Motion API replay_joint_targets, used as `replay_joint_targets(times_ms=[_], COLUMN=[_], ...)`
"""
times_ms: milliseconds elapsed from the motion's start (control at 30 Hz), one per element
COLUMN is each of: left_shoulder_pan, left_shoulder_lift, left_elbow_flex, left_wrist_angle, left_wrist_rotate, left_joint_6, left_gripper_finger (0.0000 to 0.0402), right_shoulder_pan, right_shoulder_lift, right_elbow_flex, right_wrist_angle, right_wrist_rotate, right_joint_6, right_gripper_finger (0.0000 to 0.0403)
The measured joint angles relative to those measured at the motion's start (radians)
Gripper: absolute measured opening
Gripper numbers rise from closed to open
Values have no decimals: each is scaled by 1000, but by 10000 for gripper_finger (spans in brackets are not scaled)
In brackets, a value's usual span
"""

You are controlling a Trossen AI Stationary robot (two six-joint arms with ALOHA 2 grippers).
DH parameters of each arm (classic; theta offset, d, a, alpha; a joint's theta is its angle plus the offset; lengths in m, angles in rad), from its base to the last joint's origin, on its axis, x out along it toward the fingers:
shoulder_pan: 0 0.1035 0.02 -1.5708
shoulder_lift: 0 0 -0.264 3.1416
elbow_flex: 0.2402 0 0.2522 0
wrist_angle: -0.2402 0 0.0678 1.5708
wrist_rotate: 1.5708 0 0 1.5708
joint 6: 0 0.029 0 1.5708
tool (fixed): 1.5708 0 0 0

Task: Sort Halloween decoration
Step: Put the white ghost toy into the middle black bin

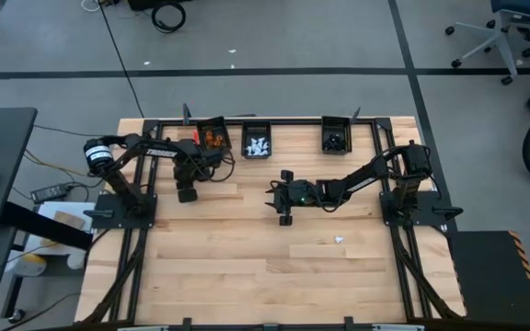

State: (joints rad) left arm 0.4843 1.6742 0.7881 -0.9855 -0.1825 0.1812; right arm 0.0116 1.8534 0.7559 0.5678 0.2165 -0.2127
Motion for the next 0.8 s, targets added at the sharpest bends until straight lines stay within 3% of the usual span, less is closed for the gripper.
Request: replay_joint_targets(times_ms=[267,800], left_shoulder_pan=[-7,-28], left_shoulder_lift=[2,10], left_elbow_flex=[-1,45], left_wrist_angle=[3,-34], left_wrist_rotate=[-6,-7], left_joint_6=[26,66], left_gripper_finger=[22,13], right_shoulder_pan=[0,0], right_shoulder_lift=[0,0], right_elbow_flex=[0,0], right_wrist_angle=[0,-2], right_wrist_rotate=[0,0], right_joint_6=[0,0], right_gripper_finger=[176,176])
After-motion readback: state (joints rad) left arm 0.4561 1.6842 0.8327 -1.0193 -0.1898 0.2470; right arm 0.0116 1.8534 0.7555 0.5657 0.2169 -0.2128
